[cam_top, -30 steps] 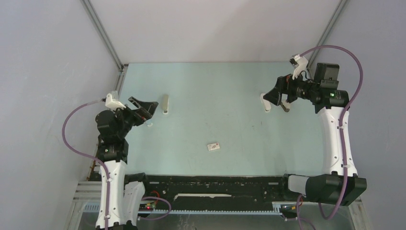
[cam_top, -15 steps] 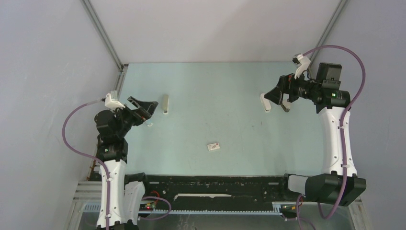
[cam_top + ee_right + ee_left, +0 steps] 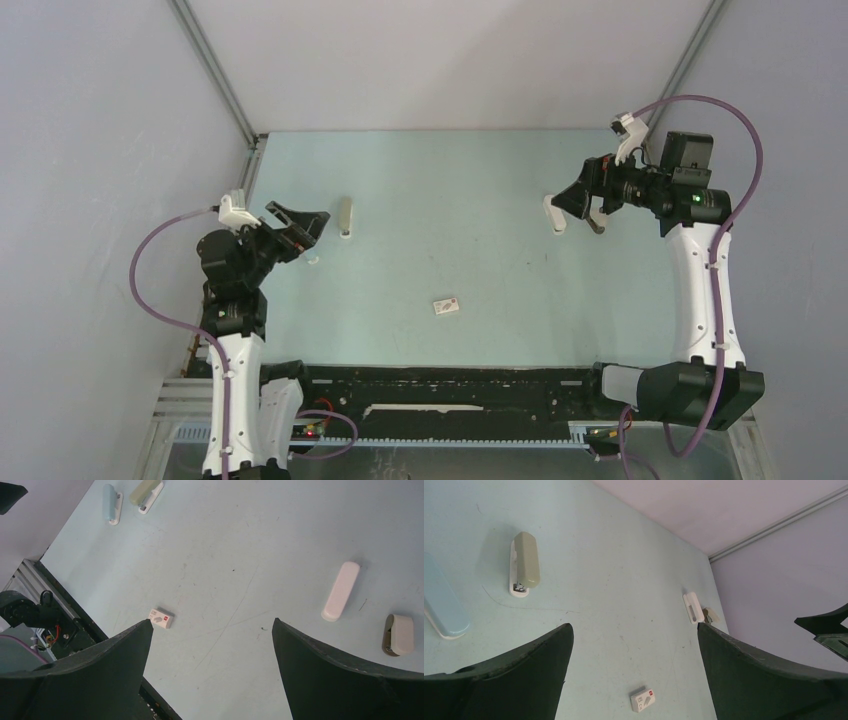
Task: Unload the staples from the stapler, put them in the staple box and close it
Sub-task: Reset both arms
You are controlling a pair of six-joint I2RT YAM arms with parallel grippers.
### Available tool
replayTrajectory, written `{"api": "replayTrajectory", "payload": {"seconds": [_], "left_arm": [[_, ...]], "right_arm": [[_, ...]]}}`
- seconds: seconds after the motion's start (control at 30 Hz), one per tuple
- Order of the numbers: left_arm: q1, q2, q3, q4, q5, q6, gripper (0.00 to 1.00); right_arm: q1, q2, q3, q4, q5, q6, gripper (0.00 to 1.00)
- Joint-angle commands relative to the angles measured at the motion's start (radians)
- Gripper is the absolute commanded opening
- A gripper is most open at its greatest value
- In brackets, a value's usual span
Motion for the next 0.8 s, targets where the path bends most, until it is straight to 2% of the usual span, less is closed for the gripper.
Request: {"api": "replayTrajectory", "payload": {"seconds": [0.0,0.27,0.47,0.77], "left_arm": [[0.010,-0.017,0.053,0.022,0.035,-0.004,1.00],[0.009,-0.025,0.088,-0.049,0.026,0.071,1.00],[0.009,-0.023,0.134,-0.139,-0.009,0.156,1.00],[0.010,-0.029,0.151,-0.156,-0.010,0.161,1.00]], "right_arm": [[-0.012,-0.025,-0.002,0.020,-0.028,0.016,1.00],[-0.050,-0.020,-0.011,0.030,-0.045,0.023,1.00],[-0.087,-0.027,-0.011,0.050,0.008,0.039,1.00],[-0.116,-0.049,-0.025,0.070,0.040,0.058,1.00]]}}
